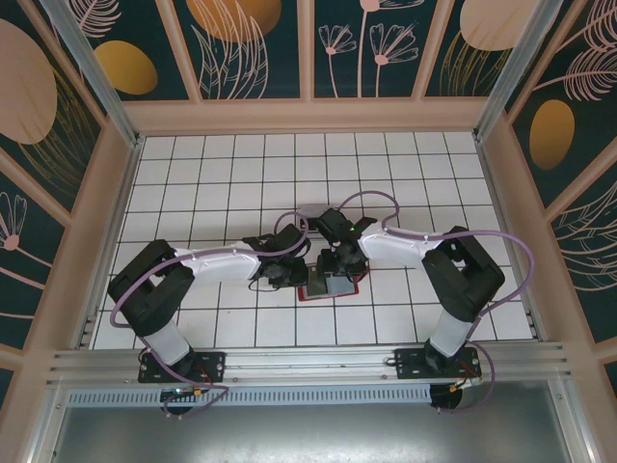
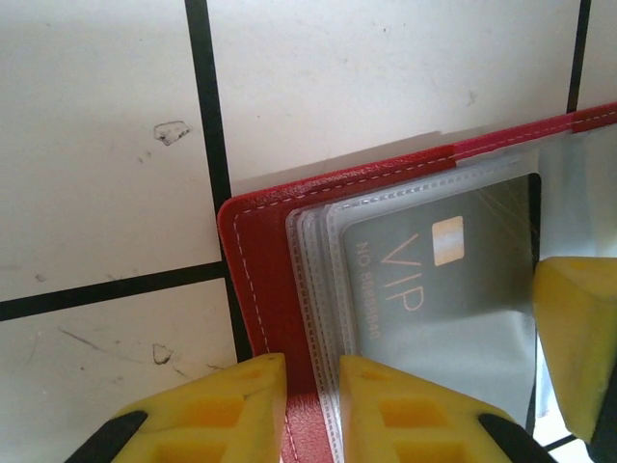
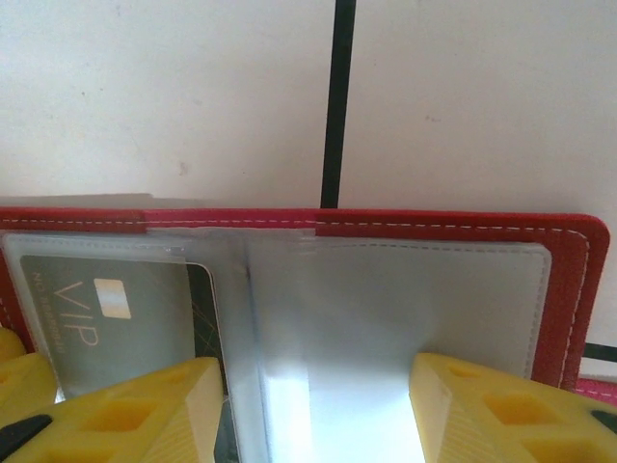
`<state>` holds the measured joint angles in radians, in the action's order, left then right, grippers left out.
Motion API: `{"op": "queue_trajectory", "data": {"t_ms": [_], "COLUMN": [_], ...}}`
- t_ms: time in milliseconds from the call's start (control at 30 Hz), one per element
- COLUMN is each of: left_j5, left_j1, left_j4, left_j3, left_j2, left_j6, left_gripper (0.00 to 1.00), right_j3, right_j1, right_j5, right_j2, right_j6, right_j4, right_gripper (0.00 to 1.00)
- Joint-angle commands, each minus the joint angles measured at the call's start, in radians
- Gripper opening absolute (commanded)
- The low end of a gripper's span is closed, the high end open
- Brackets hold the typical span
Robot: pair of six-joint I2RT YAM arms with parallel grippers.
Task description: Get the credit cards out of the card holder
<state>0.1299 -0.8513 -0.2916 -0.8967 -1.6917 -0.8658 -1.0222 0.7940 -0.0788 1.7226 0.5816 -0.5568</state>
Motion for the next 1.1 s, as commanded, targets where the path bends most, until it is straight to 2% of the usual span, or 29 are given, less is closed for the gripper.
{"op": "queue_trajectory", "data": {"t_ms": [0, 700, 1067], "left_j5": [-0.026, -0.028, -0.031], "left_j1": [-0.008, -0.007, -0.008], "left_j4": [-0.047, -0.057, -0.06], "left_j3": [-0.017, -0.017, -0.015], "left_j2": [-0.016, -0.017, -0.016], "left_j6": [0.014, 0.017, 0.017], "left_gripper": [0.23, 0.23, 0.23], "right_j3": [0.002, 0.016, 0.008], "right_j1": [0.005, 0.015, 0.012], "right_j5": [0.018, 0.075, 0.089], "right_j2": [0.002, 0.041, 0.022], "right_j6": [0.009, 0.015, 0.025], "right_j4": [-0.027, -0.055, -0.067], "right_gripper": [0.58, 0.59, 0.46]}}
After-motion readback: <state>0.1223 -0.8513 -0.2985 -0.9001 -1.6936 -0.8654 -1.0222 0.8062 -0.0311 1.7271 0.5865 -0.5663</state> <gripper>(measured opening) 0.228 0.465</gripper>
